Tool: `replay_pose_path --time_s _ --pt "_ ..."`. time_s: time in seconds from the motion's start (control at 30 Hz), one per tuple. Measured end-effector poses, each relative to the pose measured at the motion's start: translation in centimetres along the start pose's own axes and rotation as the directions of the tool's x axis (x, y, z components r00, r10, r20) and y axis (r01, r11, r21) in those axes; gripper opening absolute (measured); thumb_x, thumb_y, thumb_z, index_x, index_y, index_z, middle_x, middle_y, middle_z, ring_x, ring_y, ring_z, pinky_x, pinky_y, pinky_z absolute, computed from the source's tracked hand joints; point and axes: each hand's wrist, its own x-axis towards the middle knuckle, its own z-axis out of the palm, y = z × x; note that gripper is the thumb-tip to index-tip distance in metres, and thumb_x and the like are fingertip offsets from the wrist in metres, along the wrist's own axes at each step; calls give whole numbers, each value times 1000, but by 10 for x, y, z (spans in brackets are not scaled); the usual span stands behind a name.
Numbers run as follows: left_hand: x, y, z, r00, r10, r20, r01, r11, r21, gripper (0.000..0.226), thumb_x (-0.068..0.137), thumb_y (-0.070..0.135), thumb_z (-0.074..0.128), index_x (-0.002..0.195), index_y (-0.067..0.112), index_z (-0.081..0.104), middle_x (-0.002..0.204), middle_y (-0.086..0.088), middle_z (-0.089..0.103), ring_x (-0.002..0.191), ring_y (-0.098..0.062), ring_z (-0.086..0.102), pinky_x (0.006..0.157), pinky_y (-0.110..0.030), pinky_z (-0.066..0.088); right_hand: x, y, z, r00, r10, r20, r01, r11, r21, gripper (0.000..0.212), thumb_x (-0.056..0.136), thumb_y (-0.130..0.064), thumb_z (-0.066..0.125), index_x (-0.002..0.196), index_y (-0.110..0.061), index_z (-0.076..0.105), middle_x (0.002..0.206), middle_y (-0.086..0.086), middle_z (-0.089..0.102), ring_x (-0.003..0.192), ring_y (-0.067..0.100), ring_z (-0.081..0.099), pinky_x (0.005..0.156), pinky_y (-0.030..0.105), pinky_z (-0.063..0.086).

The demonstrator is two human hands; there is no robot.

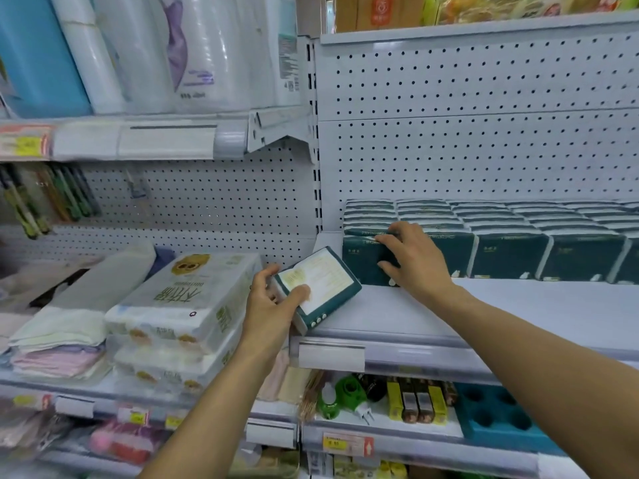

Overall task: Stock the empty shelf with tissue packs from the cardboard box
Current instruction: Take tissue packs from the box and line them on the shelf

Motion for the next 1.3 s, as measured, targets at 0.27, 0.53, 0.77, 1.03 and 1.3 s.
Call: replay_pose_path --time_s 0.27,0.53,0.77,1.03,1.3 --pt "-1 7 -1 999 4 33 -3 999 -42 48 91 11 66 131 34 50 113 -5 59 83 -20 68 59 -29 57 -21 -10 -14 978 -199 -58 200 980 17 84 70 -23 77 144 -20 38 144 10 40 125 31 40 98 46 40" --pt "-9 29 18 948 -189 255 245 946 -210 44 101 49 40 108 12 62 80 -6 66 59 -17 62 49 -30 52 -53 -45 -52 999 -46 -17 47 836 547 33 84 -20 74 115 -21 63 107 -8 64 92 8 57 78 25 50" --pt "-17 31 31 949 -77 306 41 992 122 26 96 45 55 109 24 63 101 -1 59 84 -14 57 63 -30 48 -62 -59 -77 809 346 476 -520 43 853 21 89 -16 68 104 -2 66 93 18 73 79 36 72 72 35 60" --pt "-25 30 53 936 125 328 -177 975 134 33 88 12 71 108 27 49 111 -1 66 91 -16 67 72 -28 57 -79 -50 -78 880 399 257 -438 476 763 63 82 -34 76 135 -24 43 133 -5 53 112 11 58 88 33 52" --pt "-18 22 95 710 347 613 -647 665 373 38 85 16 72 115 35 60 114 13 60 102 -6 57 90 -32 51 -93 14 -83 970 -189 -154 203 976 83 52 81 -29 73 130 -21 57 142 5 47 124 28 48 91 44 50"
